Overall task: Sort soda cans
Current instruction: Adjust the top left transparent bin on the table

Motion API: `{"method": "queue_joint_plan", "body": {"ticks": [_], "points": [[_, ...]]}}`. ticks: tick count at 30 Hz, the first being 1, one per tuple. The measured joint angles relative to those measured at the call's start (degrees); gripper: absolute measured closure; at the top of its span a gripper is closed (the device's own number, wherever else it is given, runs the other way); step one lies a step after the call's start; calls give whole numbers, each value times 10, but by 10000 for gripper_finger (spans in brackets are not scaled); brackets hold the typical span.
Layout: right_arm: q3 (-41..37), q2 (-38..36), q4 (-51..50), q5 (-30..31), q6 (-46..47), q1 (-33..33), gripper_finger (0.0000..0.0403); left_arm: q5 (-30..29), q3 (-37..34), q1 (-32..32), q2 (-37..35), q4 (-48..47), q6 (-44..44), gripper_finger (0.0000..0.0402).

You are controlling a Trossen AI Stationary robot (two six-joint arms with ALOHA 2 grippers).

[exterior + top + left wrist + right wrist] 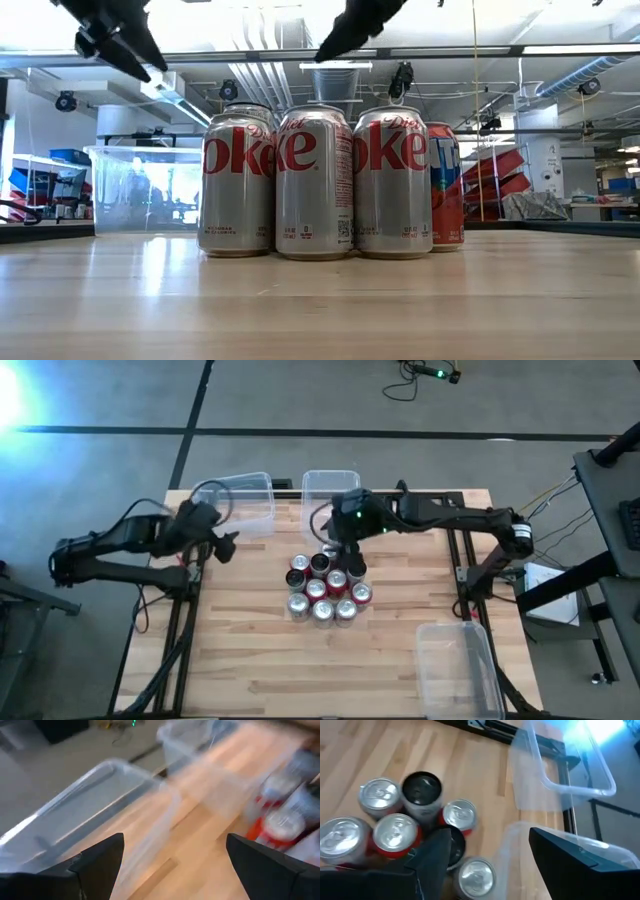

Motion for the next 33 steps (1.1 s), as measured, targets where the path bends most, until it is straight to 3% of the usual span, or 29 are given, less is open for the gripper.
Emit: {"method": "queue_joint_plan", "body": {"ticks": [7, 17, 23, 28, 33], "points": [[-2, -1, -5, 50, 21, 67, 131, 169, 27, 147, 81, -41, 179, 82], [-12, -1, -40, 88, 58, 116, 128, 259, 27, 381, 198, -37, 430, 103], [-20, -1, -45, 91, 59, 117, 135, 262, 27, 406, 262, -36, 456, 104], [-31, -1, -44, 92, 48, 115, 138, 262, 27, 406, 302, -29, 428, 112], [-41, -1, -45, 96, 53, 110, 138, 268, 27, 404, 342, -32, 378, 179]]}}
